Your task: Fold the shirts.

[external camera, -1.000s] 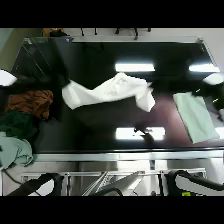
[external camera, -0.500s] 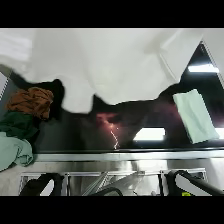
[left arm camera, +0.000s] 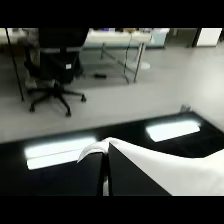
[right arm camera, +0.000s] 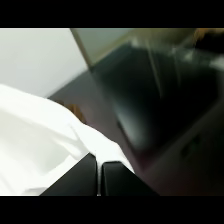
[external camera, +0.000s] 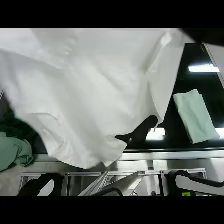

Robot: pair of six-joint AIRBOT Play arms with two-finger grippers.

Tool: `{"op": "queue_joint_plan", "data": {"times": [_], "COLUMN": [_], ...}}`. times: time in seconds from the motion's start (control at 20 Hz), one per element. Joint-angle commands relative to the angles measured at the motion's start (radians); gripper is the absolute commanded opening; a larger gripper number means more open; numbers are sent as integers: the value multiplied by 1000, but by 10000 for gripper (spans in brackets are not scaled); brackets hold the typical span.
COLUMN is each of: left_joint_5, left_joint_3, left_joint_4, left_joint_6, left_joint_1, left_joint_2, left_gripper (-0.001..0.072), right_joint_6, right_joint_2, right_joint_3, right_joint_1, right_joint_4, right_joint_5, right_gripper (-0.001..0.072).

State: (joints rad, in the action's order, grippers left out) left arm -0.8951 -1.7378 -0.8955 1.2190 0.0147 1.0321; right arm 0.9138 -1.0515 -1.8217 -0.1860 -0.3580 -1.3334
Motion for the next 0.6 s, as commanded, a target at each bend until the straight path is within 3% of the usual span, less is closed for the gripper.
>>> {"op": "queue_joint_plan", "data": {"times": [0.0,0.3,0.35,0.4,0.45,0.5,0.55], "left_joint_5": [43,27,17,11,-5,-37,-90], "left_joint_3": [122,-114,-167,-214,-253,-288,-319], "left_joint_4": [5,8,8,8,7,5,6], "left_joint_6": [-54,-66,-62,-39,-12,24,52], "left_joint_1": [-1,0,-2,-2,0,8,24], "left_joint_2": [256,817,871,909,931,943,945], "left_gripper": [16,19,21,87,528,686,690], "right_joint_6": [-71,-126,-127,-140,-168,-175,-174], "right_joint_2": [-175,-564,-591,-605,-605,-596,-578], "right_joint_3": [130,131,127,121,117,111,105], "right_joint_1": [48,105,108,106,99,87,70], "right_joint_4": [-101,-136,-136,-137,-137,-150,-186], "right_joint_5": [92,439,481,507,508,491,462], "right_gripper": [18,20,84,318,397,397,397]}}
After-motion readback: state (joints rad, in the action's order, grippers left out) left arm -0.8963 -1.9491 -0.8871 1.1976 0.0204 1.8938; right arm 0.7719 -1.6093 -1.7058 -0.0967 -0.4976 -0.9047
